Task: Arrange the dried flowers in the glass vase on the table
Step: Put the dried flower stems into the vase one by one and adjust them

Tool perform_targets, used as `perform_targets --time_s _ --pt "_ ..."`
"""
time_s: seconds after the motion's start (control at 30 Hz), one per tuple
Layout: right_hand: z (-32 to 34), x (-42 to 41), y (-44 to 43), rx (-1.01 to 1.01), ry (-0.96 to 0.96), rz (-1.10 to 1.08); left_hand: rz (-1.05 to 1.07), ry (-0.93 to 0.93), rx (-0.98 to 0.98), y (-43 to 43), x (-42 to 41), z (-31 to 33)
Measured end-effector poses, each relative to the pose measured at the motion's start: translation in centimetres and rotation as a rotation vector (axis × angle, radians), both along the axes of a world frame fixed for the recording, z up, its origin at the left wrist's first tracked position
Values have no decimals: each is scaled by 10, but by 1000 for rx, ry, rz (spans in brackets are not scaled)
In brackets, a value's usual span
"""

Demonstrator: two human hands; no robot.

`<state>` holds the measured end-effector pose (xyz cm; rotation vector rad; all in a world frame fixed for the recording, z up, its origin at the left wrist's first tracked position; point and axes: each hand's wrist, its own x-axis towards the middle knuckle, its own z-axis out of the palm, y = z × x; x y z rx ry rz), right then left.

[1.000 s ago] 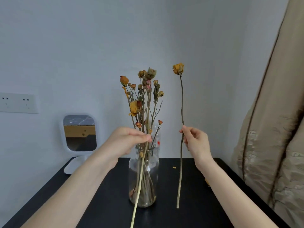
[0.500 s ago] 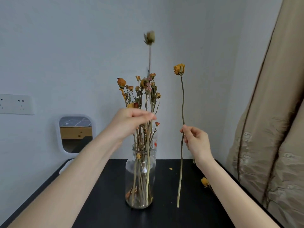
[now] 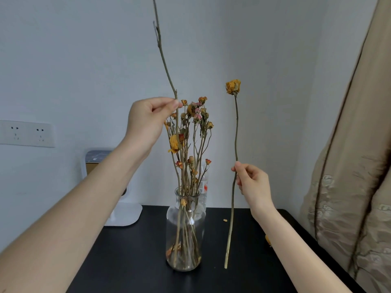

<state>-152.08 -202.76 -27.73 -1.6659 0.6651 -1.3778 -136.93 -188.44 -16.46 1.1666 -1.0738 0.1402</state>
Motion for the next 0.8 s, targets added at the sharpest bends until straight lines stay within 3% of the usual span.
perform_targets --time_s 0.33,0.57,0.8 --pt "-6 1 -1 8 3 15 34 24 130 -25 21 -39" --pt "-7 3 -3 18 12 18 83 -51 365 -37 25 -68" --pt "-9 3 -3 24 28 23 179 -151 460 -46 30 -86"
